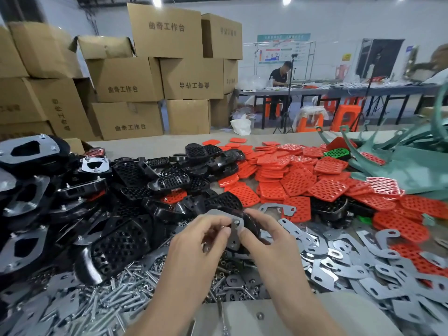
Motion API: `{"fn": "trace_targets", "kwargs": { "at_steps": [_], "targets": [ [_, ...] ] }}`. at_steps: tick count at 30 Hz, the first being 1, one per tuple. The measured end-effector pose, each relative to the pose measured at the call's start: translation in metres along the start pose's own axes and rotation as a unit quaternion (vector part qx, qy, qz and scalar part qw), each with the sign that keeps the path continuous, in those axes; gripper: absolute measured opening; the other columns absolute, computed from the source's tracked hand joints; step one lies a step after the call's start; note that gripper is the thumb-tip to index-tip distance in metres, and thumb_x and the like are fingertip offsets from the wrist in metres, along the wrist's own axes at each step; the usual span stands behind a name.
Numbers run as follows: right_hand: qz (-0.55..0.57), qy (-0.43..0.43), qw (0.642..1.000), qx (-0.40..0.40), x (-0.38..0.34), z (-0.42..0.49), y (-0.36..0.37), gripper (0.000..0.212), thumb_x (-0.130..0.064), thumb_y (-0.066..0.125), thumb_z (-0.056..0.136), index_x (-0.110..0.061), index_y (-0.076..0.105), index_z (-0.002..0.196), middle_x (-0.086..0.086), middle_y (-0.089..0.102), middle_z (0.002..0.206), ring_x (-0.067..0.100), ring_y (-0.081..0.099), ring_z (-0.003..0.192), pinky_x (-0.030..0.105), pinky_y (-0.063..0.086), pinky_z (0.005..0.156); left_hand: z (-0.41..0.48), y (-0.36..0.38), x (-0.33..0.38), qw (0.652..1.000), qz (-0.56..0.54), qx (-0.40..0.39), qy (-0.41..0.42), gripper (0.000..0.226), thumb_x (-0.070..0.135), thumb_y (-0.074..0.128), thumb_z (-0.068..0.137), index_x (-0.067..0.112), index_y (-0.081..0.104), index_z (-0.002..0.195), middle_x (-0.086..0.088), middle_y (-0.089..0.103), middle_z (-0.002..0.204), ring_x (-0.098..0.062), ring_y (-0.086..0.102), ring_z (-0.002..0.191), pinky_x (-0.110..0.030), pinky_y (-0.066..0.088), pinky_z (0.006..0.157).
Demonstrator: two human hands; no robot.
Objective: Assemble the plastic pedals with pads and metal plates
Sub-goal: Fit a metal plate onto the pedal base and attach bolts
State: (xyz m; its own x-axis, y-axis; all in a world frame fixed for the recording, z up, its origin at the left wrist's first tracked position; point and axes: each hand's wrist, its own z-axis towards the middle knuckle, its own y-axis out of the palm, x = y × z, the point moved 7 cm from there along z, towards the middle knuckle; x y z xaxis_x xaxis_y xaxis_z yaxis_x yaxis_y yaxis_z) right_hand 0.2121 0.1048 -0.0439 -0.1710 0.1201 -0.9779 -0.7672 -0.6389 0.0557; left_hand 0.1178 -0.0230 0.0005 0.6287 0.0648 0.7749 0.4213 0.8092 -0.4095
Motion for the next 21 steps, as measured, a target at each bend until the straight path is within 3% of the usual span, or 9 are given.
{"fn": "trace_targets", "kwargs": {
  "at_steps": [4,9,12,18,21],
  "targets": [
    [-0.036,-0.002,0.999,-0.020,0.001,-0.003,0.008,0.026,-0.018,0.073,0.088,-0.038,0.070,0.105,-0.029,0.072,0.095,-0.003,0.070,0.081,0.010,0.050,0.069,-0.001,-0.004,-0.008,0.999,-0.006,0.030,-0.021,0.030,0.017,0.072,0.090,0.045,0.072,0.083,0.028,0.071,0.086,0.006,0.066,0.080,-0.005,0.044,0.068],
    [-0.057,0.009,0.998,-0.019,0.004,-0.005,0.011,0.027,-0.023,0.074,0.088,-0.041,0.068,0.107,-0.029,0.071,0.100,0.004,0.072,0.083,0.023,0.052,0.078,-0.002,-0.004,-0.005,0.999,0.013,0.034,-0.005,0.020,0.024,0.063,0.096,0.039,0.073,0.105,0.027,0.064,0.096,0.007,0.061,0.086,-0.005,0.040,0.074],
    [-0.066,0.011,0.998,-0.020,0.003,-0.006,0.010,0.027,-0.025,0.075,0.088,-0.041,0.068,0.108,-0.031,0.070,0.102,0.002,0.071,0.087,0.025,0.054,0.082,-0.004,-0.003,-0.007,0.999,-0.021,0.030,-0.022,0.021,0.023,0.062,0.097,0.041,0.069,0.105,0.028,0.066,0.097,0.010,0.063,0.088,-0.004,0.042,0.076],
    [-0.063,0.015,0.998,-0.028,0.001,-0.006,0.010,0.025,-0.026,0.075,0.087,-0.041,0.068,0.107,-0.033,0.070,0.101,0.000,0.072,0.087,0.020,0.051,0.078,-0.005,0.000,-0.014,0.992,-0.097,0.025,-0.075,0.022,0.018,0.069,0.092,0.038,0.074,0.086,0.019,0.074,0.085,0.000,0.070,0.082,-0.008,0.048,0.071],
    [-0.056,0.019,0.998,-0.026,0.003,-0.006,0.010,0.026,-0.028,0.077,0.085,-0.041,0.069,0.105,-0.027,0.072,0.104,0.005,0.073,0.093,0.026,0.055,0.084,-0.004,0.003,-0.015,0.992,-0.101,0.013,-0.075,0.029,0.016,0.070,0.091,0.044,0.073,0.088,0.013,0.074,0.086,-0.008,0.072,0.081,-0.015,0.052,0.074]
  ]
}}
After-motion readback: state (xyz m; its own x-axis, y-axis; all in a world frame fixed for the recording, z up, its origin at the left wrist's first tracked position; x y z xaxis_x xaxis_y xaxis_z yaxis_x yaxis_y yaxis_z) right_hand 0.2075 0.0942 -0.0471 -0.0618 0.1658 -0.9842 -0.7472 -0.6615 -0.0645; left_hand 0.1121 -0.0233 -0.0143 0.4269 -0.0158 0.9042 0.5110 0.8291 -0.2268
